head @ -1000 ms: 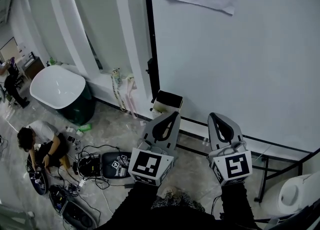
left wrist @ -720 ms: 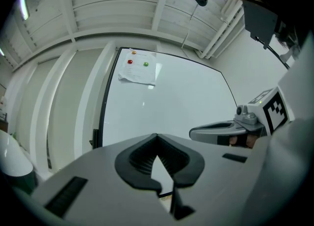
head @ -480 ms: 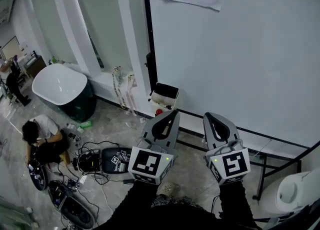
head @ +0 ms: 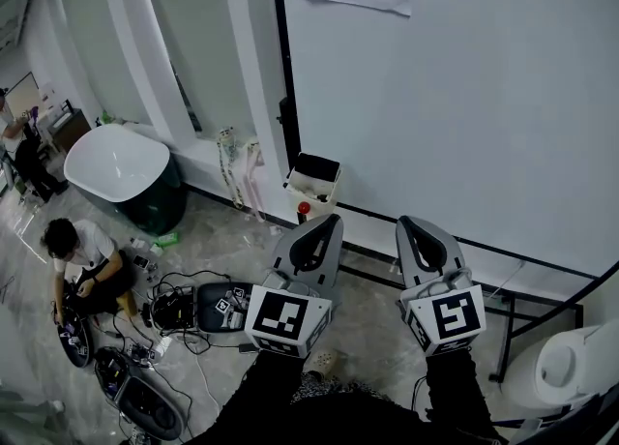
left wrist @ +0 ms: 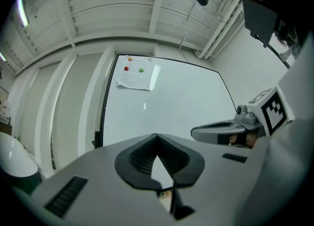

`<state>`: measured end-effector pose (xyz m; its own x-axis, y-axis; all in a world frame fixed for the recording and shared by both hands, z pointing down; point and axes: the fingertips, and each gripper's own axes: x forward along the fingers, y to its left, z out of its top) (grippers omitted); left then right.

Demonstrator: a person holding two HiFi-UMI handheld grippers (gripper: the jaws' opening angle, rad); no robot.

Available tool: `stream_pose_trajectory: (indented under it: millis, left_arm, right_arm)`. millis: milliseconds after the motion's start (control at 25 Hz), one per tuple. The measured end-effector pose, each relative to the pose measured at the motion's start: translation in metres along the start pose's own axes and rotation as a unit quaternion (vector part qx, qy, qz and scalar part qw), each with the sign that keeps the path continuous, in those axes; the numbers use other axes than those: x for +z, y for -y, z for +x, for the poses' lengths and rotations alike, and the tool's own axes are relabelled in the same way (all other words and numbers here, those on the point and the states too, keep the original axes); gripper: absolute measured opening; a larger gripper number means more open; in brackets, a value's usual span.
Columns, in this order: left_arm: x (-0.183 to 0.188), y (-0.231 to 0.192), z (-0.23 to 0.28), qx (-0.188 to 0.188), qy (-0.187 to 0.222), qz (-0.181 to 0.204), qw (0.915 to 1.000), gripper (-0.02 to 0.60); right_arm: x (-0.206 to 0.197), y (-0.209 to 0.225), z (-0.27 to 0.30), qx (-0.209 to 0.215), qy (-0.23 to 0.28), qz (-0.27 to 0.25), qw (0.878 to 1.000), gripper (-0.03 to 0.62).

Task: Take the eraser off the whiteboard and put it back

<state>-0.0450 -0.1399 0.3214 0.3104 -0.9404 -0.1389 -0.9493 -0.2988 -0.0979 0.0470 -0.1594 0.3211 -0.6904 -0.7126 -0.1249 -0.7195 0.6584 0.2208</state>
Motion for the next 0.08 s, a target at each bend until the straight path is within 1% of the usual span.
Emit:
stream_pose_trajectory:
  millis: [80]
  left_arm:
    - [-0.0002, 0.0029, -0.0023, 0.001, 0.001, 0.0, 1.0, 0.006]
  right_arm:
    - [-0.002, -0.0007, -0.0031, 0.002, -0.002, 0.001, 1.0, 0.008]
